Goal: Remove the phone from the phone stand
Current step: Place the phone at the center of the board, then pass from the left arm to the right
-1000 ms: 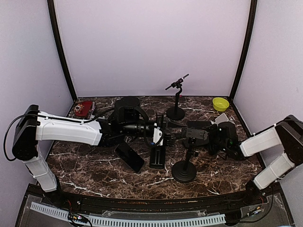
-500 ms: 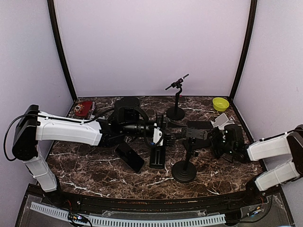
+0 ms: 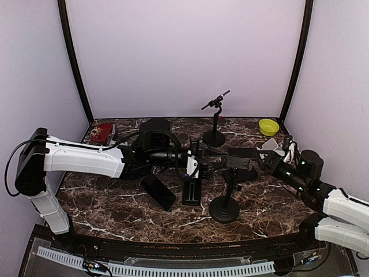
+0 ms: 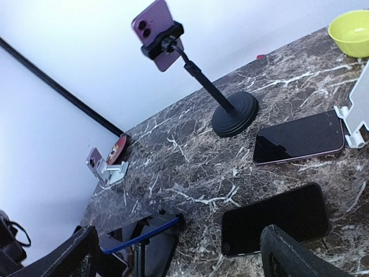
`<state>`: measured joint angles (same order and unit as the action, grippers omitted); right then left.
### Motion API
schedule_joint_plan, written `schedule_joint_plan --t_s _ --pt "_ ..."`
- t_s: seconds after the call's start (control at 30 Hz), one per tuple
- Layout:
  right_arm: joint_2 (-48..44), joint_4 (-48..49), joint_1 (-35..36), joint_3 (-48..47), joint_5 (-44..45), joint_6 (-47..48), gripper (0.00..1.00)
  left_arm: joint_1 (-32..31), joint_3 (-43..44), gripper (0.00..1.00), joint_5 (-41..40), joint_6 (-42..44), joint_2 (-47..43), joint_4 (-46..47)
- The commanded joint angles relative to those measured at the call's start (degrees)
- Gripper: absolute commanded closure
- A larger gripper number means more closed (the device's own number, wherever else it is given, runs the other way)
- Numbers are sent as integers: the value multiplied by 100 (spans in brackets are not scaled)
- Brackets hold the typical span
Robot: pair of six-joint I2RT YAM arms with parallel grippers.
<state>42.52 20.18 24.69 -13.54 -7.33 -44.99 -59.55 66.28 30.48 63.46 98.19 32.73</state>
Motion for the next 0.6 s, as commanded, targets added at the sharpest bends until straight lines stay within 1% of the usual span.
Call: schedule_joint_plan --t_s 0.0,0.23,0.37,0.57 --pt "-445 -658 5 -70 -523 968 2 22 -64 100 -244 129 86 -235" --pt "-1114 -1242 32 -188 -1284 1656 5 25 -132 100 -264 159 51 -252" --pt "-1406 -1574 87 -261 -1604 1858 9 22 -126 100 -257 159 51 -258" --pt "-1956 -1674 362 -227 -2191 2286 13 22 -129 100 -229 167 51 -267"
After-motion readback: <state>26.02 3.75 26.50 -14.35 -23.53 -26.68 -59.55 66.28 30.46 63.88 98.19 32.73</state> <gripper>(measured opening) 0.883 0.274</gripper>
